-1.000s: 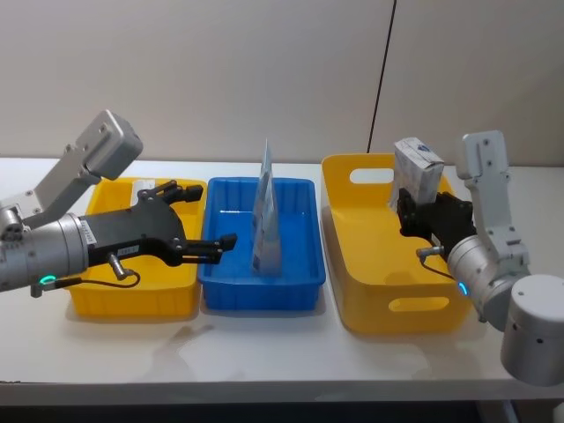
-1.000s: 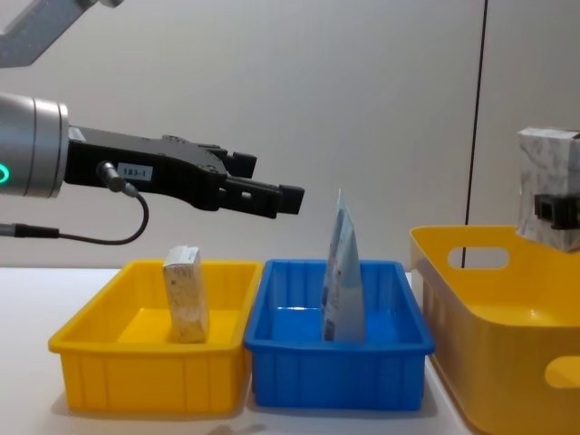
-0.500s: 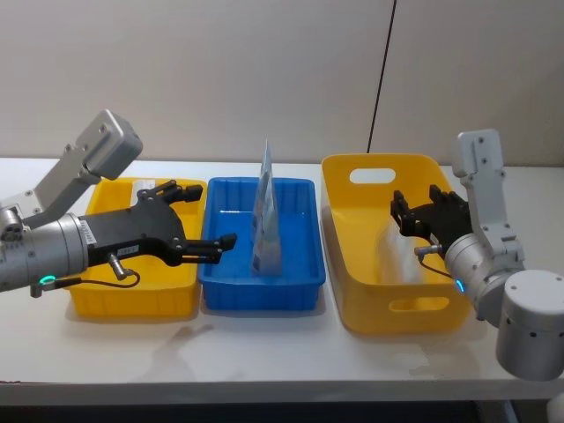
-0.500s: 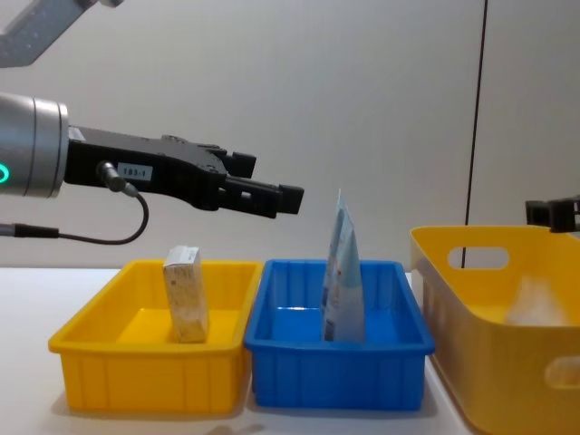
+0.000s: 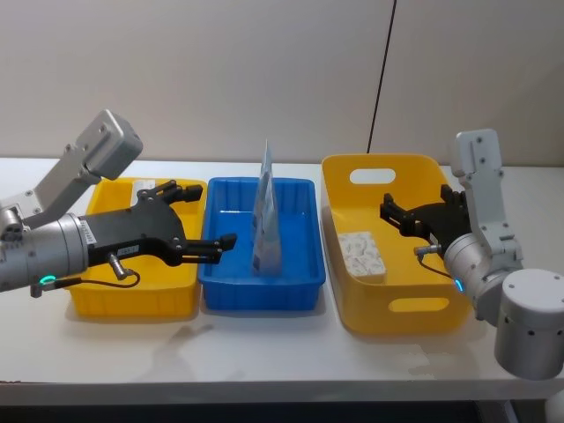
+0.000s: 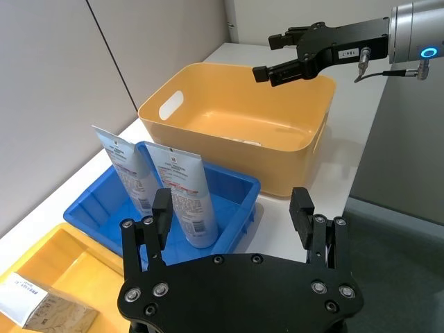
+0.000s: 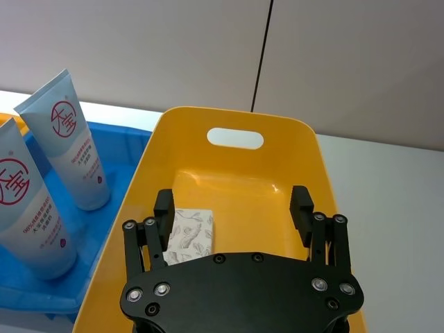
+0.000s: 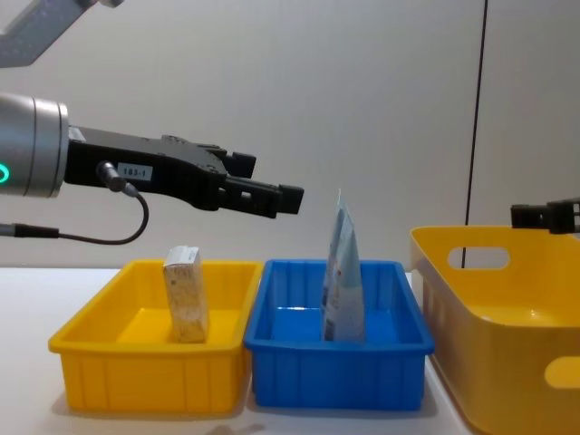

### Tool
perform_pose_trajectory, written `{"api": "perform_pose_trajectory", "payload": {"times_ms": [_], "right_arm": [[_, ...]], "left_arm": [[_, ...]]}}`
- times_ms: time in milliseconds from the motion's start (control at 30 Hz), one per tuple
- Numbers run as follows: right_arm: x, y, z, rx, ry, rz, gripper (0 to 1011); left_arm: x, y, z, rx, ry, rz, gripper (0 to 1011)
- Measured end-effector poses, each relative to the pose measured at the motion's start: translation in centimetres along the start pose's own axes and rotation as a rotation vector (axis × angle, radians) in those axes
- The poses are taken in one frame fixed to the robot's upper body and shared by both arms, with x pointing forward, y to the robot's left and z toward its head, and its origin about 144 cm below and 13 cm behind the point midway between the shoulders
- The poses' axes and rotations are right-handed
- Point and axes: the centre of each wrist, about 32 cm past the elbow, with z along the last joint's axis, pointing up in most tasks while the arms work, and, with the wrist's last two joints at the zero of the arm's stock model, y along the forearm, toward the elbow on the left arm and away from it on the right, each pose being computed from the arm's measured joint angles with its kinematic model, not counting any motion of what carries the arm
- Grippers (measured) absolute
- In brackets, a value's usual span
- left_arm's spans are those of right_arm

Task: Bimanual collaborative sorting of washing and personal care products

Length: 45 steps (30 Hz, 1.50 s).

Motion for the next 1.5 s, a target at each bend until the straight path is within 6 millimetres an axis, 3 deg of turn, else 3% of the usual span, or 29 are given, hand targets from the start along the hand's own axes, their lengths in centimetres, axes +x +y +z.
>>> {"api": "perform_pose_trajectory", "payload": {"times_ms": [400,933,1500], "right_arm": [[-0.8,-0.5,0.3,0.001,0.006,0.045,1003],[-4.8,-1.8,1.1,-0.022,0.034,0.201,1003],[-7.5,-0.3,1.4,-0.05,0.023,0.26,1003]], "left_arm": [[0.0,0.0,0.0,0.0,0.0,0.0,1002],[0.0,0.0,0.0,0.0,0.0,0.0,1002],[0.0,0.0,0.0,0.0,0.0,0.0,1001]]}}
